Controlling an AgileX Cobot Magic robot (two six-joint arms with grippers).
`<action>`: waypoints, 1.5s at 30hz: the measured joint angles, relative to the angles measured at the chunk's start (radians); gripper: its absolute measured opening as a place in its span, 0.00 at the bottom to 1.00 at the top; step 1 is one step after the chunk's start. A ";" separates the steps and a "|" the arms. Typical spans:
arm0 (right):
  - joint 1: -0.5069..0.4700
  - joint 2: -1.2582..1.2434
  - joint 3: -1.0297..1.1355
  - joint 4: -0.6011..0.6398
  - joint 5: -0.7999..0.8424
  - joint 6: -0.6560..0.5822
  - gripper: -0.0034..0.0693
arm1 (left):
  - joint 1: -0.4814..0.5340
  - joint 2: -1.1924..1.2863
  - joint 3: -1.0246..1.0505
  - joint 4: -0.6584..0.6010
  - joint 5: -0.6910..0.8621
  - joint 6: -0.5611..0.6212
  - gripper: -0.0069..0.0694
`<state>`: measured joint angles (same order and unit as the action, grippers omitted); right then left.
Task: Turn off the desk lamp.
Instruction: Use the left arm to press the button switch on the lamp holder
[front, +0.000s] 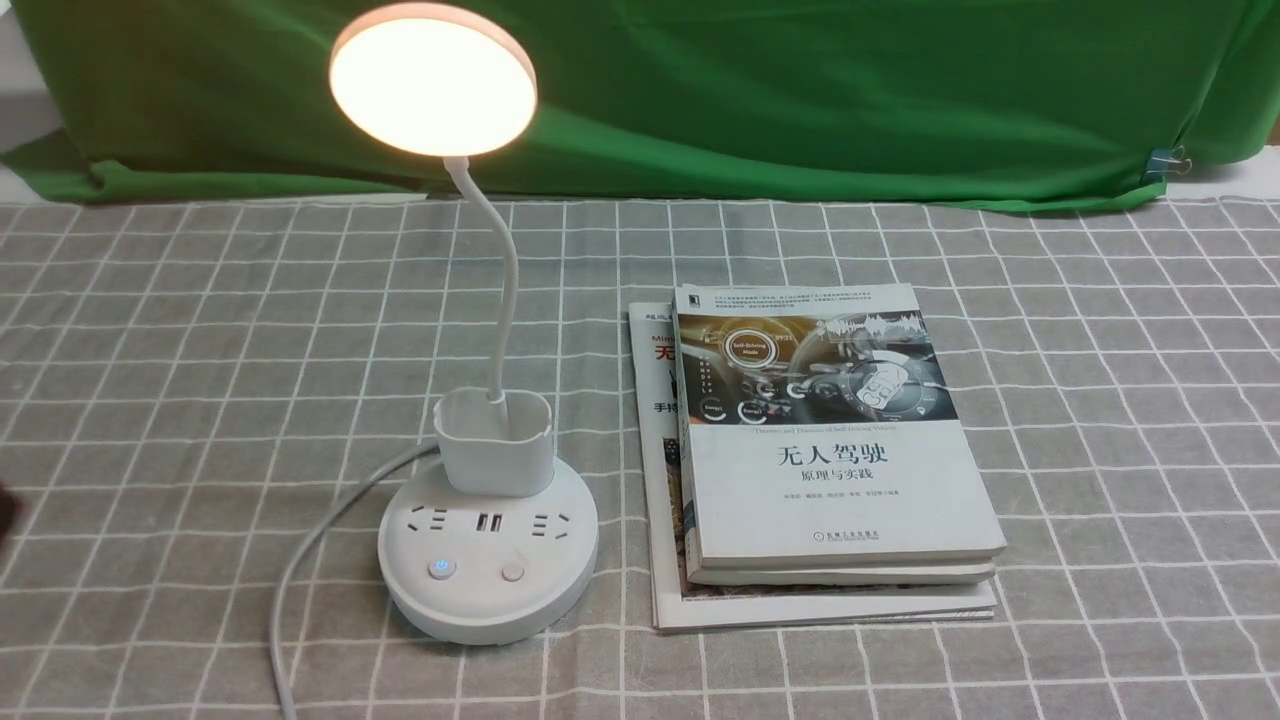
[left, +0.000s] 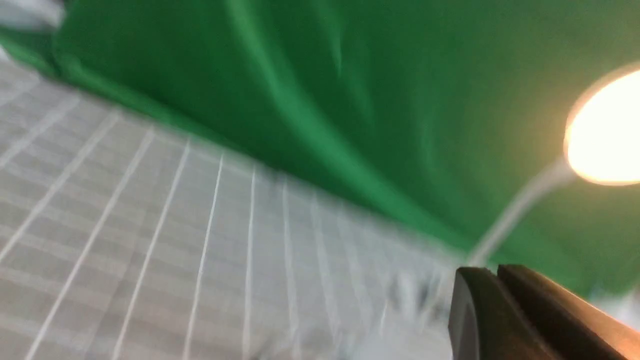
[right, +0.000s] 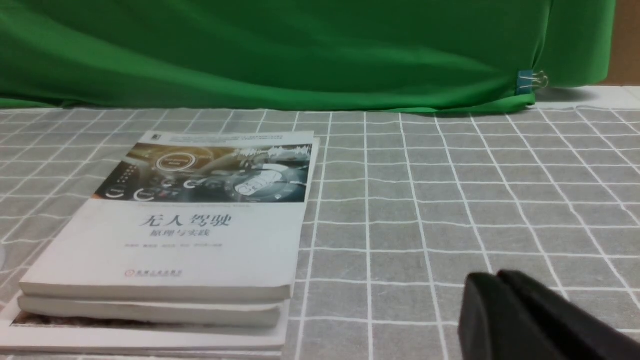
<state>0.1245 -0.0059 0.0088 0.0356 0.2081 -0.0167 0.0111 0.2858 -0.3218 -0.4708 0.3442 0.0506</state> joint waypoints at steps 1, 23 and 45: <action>0.000 0.000 0.000 0.000 0.000 0.000 0.10 | 0.000 0.068 -0.055 0.038 0.082 0.000 0.12; 0.000 0.000 0.000 0.000 0.000 0.000 0.10 | -0.440 1.287 -0.733 0.251 0.564 0.038 0.12; 0.000 0.000 0.000 0.000 0.000 0.000 0.10 | -0.464 1.528 -0.888 0.247 0.590 0.033 0.12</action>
<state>0.1245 -0.0059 0.0088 0.0356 0.2081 -0.0167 -0.4524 1.8138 -1.2097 -0.2235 0.9344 0.0838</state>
